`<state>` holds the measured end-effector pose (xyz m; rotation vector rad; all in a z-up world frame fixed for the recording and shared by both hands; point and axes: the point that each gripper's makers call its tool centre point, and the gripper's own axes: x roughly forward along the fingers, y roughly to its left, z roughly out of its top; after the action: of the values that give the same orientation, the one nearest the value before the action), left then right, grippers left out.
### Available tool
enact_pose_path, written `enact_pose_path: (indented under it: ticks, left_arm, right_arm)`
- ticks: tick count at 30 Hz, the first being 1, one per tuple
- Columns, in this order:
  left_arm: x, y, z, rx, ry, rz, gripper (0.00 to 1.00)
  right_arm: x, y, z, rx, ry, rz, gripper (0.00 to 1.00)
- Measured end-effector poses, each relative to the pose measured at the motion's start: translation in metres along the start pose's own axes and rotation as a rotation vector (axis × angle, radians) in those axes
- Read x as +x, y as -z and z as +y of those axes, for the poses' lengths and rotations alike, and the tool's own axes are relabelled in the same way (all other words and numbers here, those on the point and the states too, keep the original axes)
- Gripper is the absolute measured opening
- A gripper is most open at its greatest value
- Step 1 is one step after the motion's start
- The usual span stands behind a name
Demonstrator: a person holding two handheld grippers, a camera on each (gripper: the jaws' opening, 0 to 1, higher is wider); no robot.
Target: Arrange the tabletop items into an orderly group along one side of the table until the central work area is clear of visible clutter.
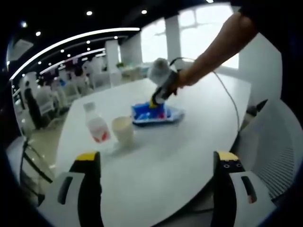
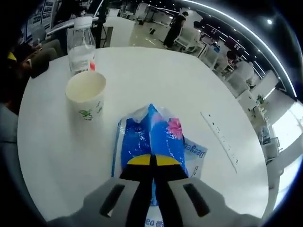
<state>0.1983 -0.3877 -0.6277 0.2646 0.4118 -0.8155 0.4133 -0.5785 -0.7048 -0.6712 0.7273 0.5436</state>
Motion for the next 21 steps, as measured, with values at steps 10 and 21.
enact_pose_path:
  ticks: [10,21]
  left_arm:
    - [0.000,-0.001,0.001,-0.008,-0.008,-0.002,0.98]
    - [0.000,-0.004,-0.001,-0.018,0.003,-0.018,1.00]
  right_arm:
    - [-0.011,0.002,-0.010,0.004,0.022,-0.014,0.00]
    - [-0.029,0.016,-0.025,0.025,0.060,-0.016,0.00]
